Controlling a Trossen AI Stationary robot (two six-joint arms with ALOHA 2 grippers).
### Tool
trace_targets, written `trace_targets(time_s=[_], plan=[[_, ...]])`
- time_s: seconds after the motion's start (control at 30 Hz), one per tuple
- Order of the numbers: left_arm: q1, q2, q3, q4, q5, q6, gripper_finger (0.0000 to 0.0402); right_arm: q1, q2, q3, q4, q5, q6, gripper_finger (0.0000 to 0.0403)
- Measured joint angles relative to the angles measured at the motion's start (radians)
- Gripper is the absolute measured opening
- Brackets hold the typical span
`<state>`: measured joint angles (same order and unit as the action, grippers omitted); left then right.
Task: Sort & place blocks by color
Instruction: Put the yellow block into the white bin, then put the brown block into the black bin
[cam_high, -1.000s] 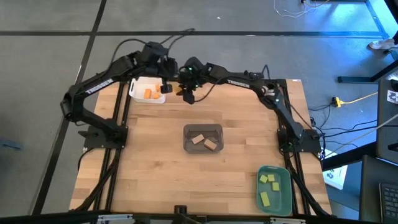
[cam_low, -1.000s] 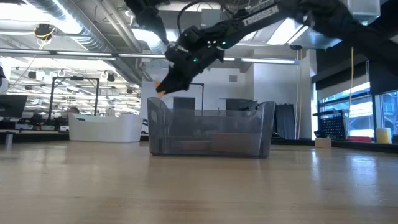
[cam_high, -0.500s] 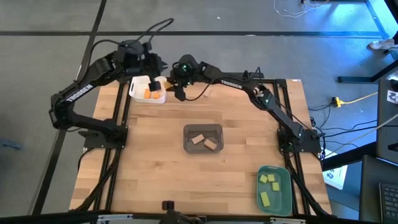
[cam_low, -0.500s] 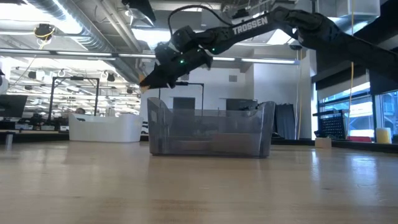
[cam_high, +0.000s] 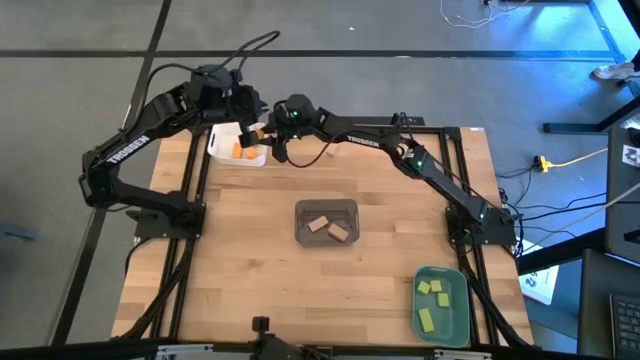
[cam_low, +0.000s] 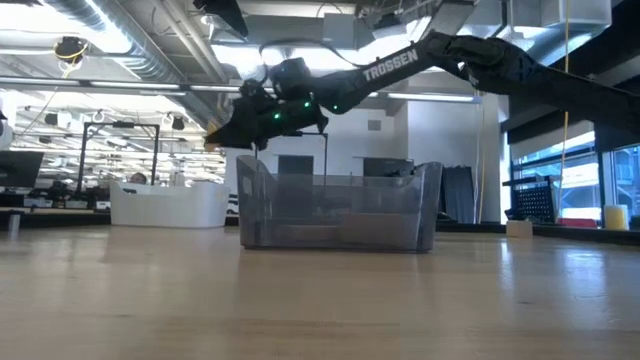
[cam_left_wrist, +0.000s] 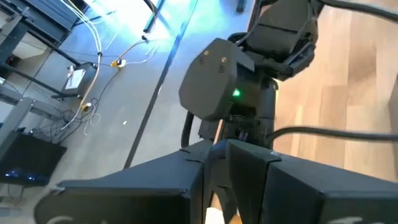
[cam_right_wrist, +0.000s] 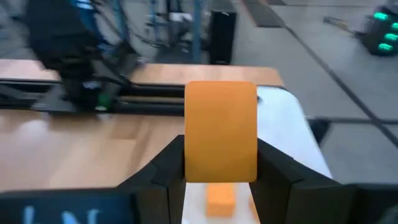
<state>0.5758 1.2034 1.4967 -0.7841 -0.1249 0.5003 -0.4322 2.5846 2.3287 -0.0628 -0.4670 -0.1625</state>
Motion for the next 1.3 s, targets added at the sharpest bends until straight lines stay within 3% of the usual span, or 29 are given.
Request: trace_targets(time_s=[0.73,0.93,1.3], plan=[[0.0,0.0,-0.001,-0.002,0.003,-0.028,0.0041,0.002,-0.003,0.002,0.035,0.081,0.026,0.0133],[0.0,0.0,-0.001,-0.002,0.003,-0.028,0.0041,0.003,-0.003,0.002,0.036,0.082,0.023,0.0175],[0.0,0.0,-0.001,-0.002,0.003,-0.03,0.0041,0.003,-0.007,0.002,0.045,0.082,0.025,0.0164]])
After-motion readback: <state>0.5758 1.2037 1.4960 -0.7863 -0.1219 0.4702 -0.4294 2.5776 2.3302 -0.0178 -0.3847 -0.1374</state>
